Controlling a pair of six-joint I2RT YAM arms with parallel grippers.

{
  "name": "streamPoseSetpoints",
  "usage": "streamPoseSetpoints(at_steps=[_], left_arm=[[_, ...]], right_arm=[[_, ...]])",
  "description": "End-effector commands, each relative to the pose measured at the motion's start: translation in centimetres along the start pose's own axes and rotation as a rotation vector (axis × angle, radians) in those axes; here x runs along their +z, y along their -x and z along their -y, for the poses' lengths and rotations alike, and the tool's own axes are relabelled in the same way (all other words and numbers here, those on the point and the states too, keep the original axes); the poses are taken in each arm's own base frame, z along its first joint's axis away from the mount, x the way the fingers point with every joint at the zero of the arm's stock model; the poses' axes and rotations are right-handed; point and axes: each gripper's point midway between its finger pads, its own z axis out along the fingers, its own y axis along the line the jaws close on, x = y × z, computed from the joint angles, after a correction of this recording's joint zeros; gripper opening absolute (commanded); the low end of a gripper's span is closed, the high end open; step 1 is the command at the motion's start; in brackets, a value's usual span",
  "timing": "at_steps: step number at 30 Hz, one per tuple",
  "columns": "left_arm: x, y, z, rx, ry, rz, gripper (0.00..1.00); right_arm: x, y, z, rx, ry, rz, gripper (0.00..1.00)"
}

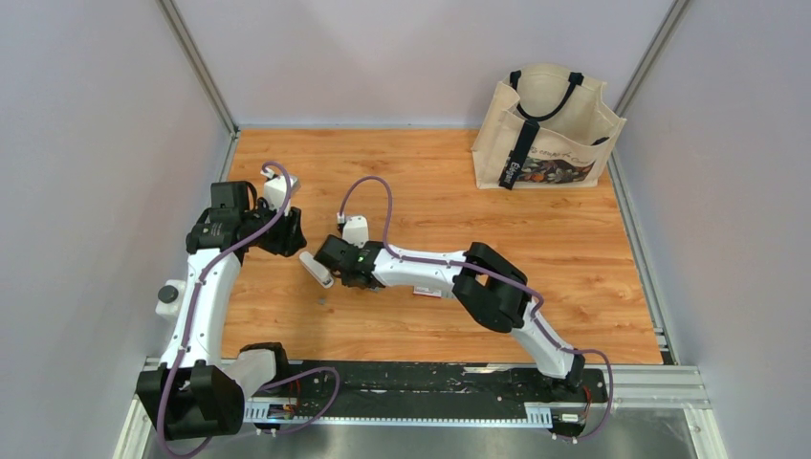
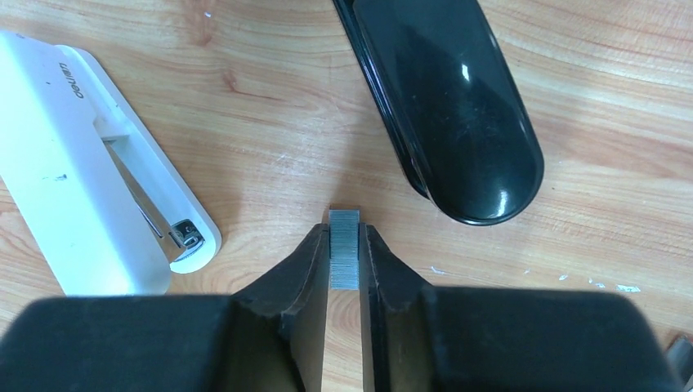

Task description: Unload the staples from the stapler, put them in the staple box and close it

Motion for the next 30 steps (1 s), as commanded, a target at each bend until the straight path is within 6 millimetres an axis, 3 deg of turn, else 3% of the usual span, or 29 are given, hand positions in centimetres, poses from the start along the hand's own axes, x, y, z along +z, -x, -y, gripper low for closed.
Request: streamPoseSetpoints(at_steps=[1, 7, 10, 17, 24, 28, 30], left_arm=[[-0.5, 0.8, -0.2, 0.031, 0.014, 0.032, 0.51], [-0.2, 0.8, -0.4, 0.028, 0.015, 0.035, 0.51], [0.0, 0.8, -0.4, 0.026, 0.01, 0.035, 0.51], [0.2, 0.6, -0.7, 0.039, 0.011, 0.013, 0.51], [0.2, 0.8, 0.1, 0.032, -0.032, 0.017, 0.56], [0.6, 0.7, 0.8, 0.053, -0.053, 0.003, 0.57], [0.7, 0.7, 1.0, 0.058, -0.058, 0.0, 0.57]], right_arm=[[-0.7, -1.6, 1.5, -0.042, -0.044, -0.042, 0.18], [-4.1, 0.9, 1.7, -0.047, -0.028, 0.036, 0.15], [-5.4, 0.7, 2.8, -0.049, -0.03, 0.046, 0.14], [-11.0, 1.9, 5.3, 0.02, 0.022, 0.113, 0.14], [-12.8, 1.0, 11.0, 0.079, -0.065, 0.14, 0.15], [-11.6, -1.6, 15.5, 0.135, -0.152, 0.104, 0.15], [-11.4, -1.9, 16.4, 0.166, -0.171, 0.107, 0.14]])
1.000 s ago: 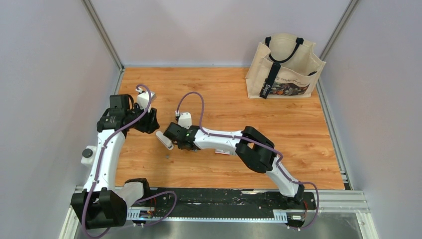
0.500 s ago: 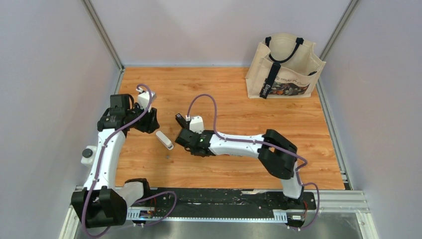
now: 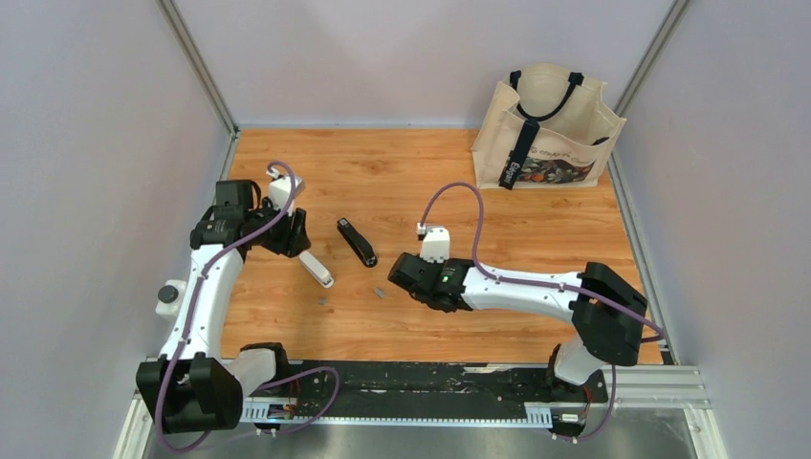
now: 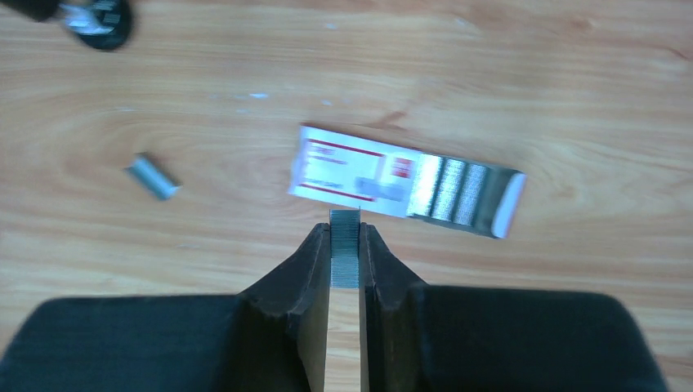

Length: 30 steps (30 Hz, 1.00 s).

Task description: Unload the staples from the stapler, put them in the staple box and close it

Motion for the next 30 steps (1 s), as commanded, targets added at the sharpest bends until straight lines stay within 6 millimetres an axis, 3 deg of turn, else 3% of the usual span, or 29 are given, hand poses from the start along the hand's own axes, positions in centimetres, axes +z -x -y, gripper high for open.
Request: streamPoseSetpoints(at_steps=[1, 8, 17, 30], left_arm=[[0.0, 1.1, 1.0, 0.046, -0.036, 0.018, 0.57], [0.1, 1.5, 1.7, 0.058, -0.053, 0.018, 0.57], [0.4, 1.1, 2.0, 0.059, -0.061, 0.003, 0.58], [0.4, 1.0, 2.0, 0.056, -0.061, 0.005, 0.58]], right_arm=[[0.6, 0.2, 3.2, 0.114, -0.08, 0.039, 0.14], [2.1, -0.4, 5.1, 0.14, -0.126, 0.025, 0.15], [3.6, -0.6, 6.0, 0.168, -0.135, -0.009, 0.14], [4.2, -1.1, 6.1, 0.174, -0.137, -0.036, 0.14]])
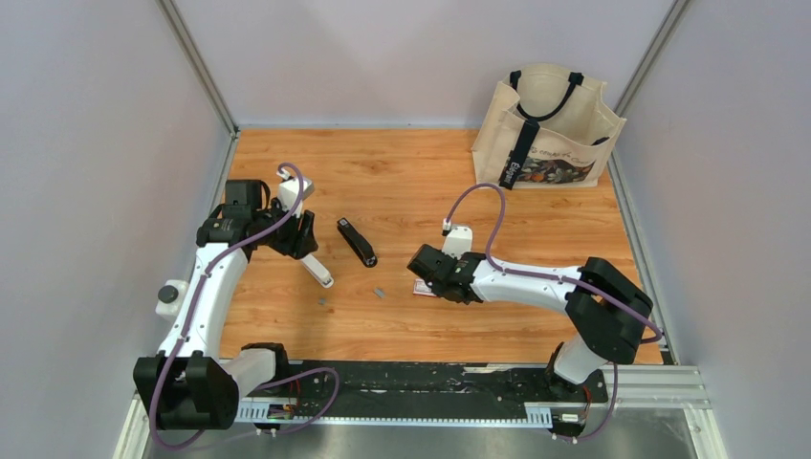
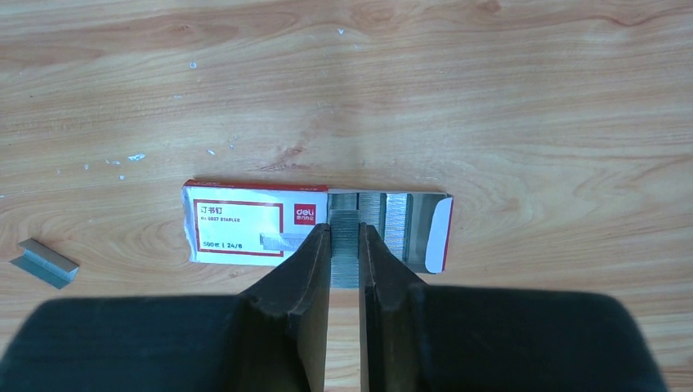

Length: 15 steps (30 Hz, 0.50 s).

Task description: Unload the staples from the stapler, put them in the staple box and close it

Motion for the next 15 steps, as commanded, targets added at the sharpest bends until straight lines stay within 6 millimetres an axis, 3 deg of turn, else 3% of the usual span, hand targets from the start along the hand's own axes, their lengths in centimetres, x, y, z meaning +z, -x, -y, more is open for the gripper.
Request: streamPoseSetpoints(at_steps=[1, 15], left_arm=[[-0.43, 1.03, 0.24, 0.015, -0.005, 0.026, 0.58], [-0.33, 0.73, 0.13, 0.023, 0.001, 0.027, 0.58]], right_arm=[[0.33, 0.38, -0.43, 0.036, 0.01, 0.018, 0.14], [0.18, -0.39, 0.33, 0.056, 0.0, -0.002, 0.14]])
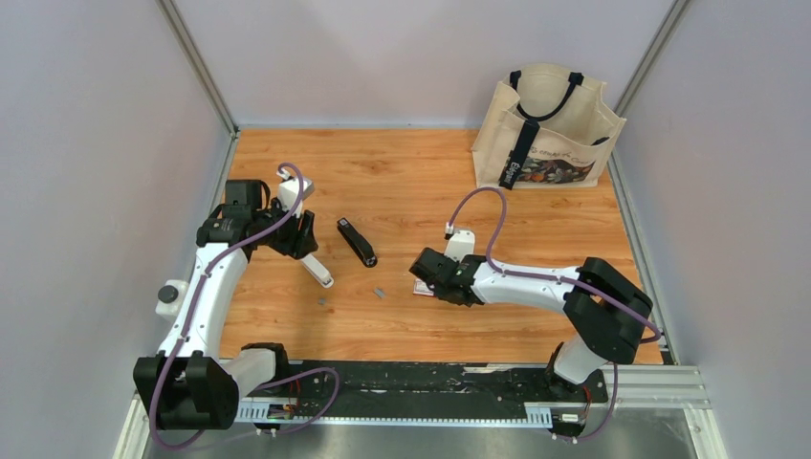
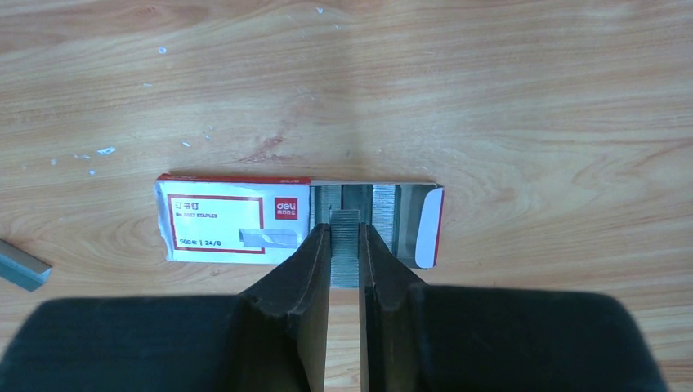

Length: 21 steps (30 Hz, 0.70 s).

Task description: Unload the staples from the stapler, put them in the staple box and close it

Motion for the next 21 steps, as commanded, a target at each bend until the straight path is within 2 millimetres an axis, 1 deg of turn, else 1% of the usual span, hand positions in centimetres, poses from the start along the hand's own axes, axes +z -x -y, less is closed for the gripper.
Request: streamPoseSetpoints(at_steps=[1, 21], left_arm=[[-0.35, 0.75, 0.18, 0.024, 0.0, 0.028, 0.58], [-0.33, 0.48, 0.17, 0.032, 0.006, 0.032, 0.58]], right_arm=[[-0.07, 0.41, 0.02, 0.047, 0.002, 0.016, 0.14], [0.38, 0.41, -0.55, 0.025, -0.001, 0.011, 0.14]])
